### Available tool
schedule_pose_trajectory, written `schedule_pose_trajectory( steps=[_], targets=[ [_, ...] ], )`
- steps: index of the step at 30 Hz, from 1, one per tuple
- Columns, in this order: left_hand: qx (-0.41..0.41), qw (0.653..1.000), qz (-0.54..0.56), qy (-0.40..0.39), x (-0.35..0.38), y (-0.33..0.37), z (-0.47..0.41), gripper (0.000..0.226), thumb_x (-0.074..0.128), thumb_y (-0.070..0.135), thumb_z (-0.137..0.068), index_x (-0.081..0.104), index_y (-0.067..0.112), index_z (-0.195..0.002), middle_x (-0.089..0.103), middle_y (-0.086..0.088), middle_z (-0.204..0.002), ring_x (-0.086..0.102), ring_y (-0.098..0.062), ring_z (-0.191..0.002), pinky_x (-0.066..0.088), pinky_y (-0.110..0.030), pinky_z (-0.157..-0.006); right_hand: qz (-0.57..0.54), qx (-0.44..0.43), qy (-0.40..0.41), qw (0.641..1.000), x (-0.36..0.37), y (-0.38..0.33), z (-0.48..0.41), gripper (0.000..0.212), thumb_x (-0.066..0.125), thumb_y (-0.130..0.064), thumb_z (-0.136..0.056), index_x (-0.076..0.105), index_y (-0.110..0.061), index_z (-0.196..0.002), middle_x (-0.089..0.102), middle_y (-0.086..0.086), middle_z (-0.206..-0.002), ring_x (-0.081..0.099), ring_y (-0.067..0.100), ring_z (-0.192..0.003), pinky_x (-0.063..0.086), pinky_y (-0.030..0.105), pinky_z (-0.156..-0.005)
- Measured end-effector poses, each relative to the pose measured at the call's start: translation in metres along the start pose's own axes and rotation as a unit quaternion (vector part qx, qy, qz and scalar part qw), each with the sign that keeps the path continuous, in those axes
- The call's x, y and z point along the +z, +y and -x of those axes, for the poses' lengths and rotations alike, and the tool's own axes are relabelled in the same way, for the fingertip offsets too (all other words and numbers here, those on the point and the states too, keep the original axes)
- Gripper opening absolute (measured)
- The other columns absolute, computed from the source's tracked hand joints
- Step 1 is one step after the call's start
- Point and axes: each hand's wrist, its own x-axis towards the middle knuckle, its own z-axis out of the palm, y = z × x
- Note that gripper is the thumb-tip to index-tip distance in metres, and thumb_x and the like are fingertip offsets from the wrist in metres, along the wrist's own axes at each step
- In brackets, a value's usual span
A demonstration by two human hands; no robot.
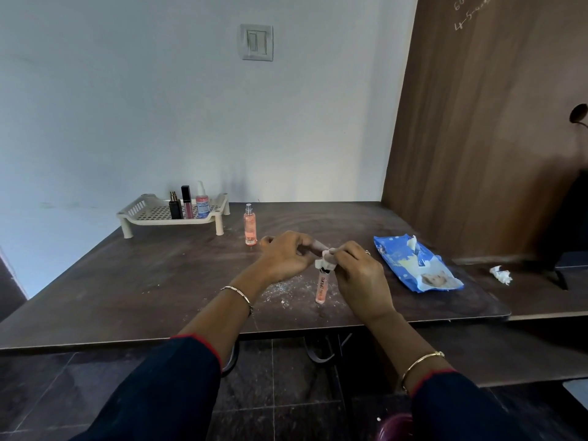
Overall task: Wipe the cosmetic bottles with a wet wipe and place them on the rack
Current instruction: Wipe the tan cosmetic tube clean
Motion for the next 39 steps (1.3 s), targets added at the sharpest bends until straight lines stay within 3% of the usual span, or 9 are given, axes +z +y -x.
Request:
schedule_pose_trajectory(
  steps=[7,13,18,21,24,27,32,36,39],
  targets=[
    [-0.009,0.999,0.043,0.004,0.002,-0.006,-0.009,0.019,0.05,0.058,-0.07,0.065,0.059,-0.083,0.069,0.029,-0.091,0.062,-0.005,-0.1,0.039,-0.05,-0.101,-0.072,0.09,0.028,0.993,0.004,-0.003,0.003,0.015,0.067,0.008,-0.074,0.068,-0.005,-0.081,0.064,0.002,-0.084,0.061,0.013,-0.074,0.051,0.029,-0.064],
    [-0.022,0.99,0.136,0.001,0.003,-0.003,-0.018,0.012,0.066,0.015,-0.086,0.075,0.015,-0.095,0.074,0.002,-0.095,0.066,-0.012,-0.093,0.051,-0.032,-0.094,-0.089,0.125,-0.015,0.988,0.008,0.002,0.014,0.017,0.07,0.005,-0.072,0.069,-0.009,-0.08,0.063,-0.001,-0.084,0.061,0.012,-0.075,0.05,0.025,-0.064],
    [-0.101,0.972,0.214,-0.002,-0.002,0.001,-0.02,0.018,0.068,0.004,-0.082,0.07,-0.001,-0.1,0.067,0.002,-0.076,0.056,-0.004,-0.073,0.043,-0.001,-0.057,-0.09,0.212,-0.096,0.968,0.015,0.009,0.035,0.012,0.074,-0.001,-0.071,0.066,-0.011,-0.072,0.064,-0.002,-0.078,0.063,0.015,-0.072,0.049,0.02,-0.064],
    [-0.138,0.964,0.226,-0.002,-0.005,0.004,-0.023,0.016,0.066,0.001,-0.082,0.069,-0.004,-0.097,0.065,0.011,-0.06,0.051,-0.001,-0.064,0.041,-0.003,-0.048,-0.175,0.308,0.021,0.935,0.013,0.004,0.025,0.006,0.073,-0.014,-0.077,0.067,-0.013,-0.073,0.066,-0.002,-0.079,0.065,0.011,-0.073,0.054,0.019,-0.066],
    [-0.155,0.962,0.223,-0.003,-0.004,0.008,-0.026,0.014,0.067,0.002,-0.081,0.07,-0.002,-0.095,0.063,0.005,-0.069,0.047,-0.003,-0.065,0.041,-0.01,-0.051,-0.2,0.279,0.089,0.935,0.012,-0.005,0.003,0.008,0.071,-0.016,-0.08,0.069,-0.014,-0.073,0.065,-0.006,-0.082,0.063,0.007,-0.079,0.054,0.023,-0.07],
    [-0.167,0.959,0.23,-0.001,0.001,0.013,-0.028,0.005,0.065,-0.002,-0.082,0.068,0.002,-0.083,0.06,0.001,-0.068,0.047,-0.004,-0.061,0.04,-0.009,-0.047,-0.179,0.256,0.098,0.945,0.019,-0.014,-0.003,0.009,0.076,-0.012,-0.076,0.069,-0.012,-0.071,0.064,-0.006,-0.083,0.061,0.001,-0.08,0.048,0.01,-0.069],
    [-0.171,0.956,0.24,-0.012,0.002,0.012,-0.031,0.007,0.067,-0.003,-0.08,0.068,0.003,-0.076,0.064,0.002,-0.062,0.053,-0.007,-0.062,0.046,-0.012,-0.054,-0.157,0.308,0.081,0.935,0.025,-0.008,0.004,0.018,0.081,-0.014,-0.07,0.063,-0.014,-0.066,0.063,-0.008,-0.069,0.061,0.005,-0.066,0.051,0.024,-0.063],
    [-0.163,0.961,0.222,-0.012,-0.001,0.01,-0.031,0.006,0.067,-0.001,-0.081,0.069,0.005,-0.079,0.062,0.003,-0.066,0.047,-0.006,-0.062,0.042,-0.008,-0.048,-0.132,0.344,0.033,0.929,0.024,-0.016,0.022,0.05,0.084,-0.017,-0.065,0.037,-0.024,-0.049,0.049,-0.012,-0.047,0.049,-0.005,-0.048,0.033,0.009,-0.048],
    [-0.158,0.962,0.221,-0.013,-0.001,0.011,-0.03,0.003,0.066,0.0,-0.082,0.068,0.002,-0.083,0.06,0.0,-0.069,0.046,-0.006,-0.063,0.04,-0.005,-0.045,-0.144,0.371,0.031,0.917,0.019,-0.017,0.017,0.043,0.085,-0.027,-0.063,0.045,-0.022,-0.048,0.054,-0.012,-0.047,0.052,-0.004,-0.048,0.036,0.009,-0.05]
  ],
)
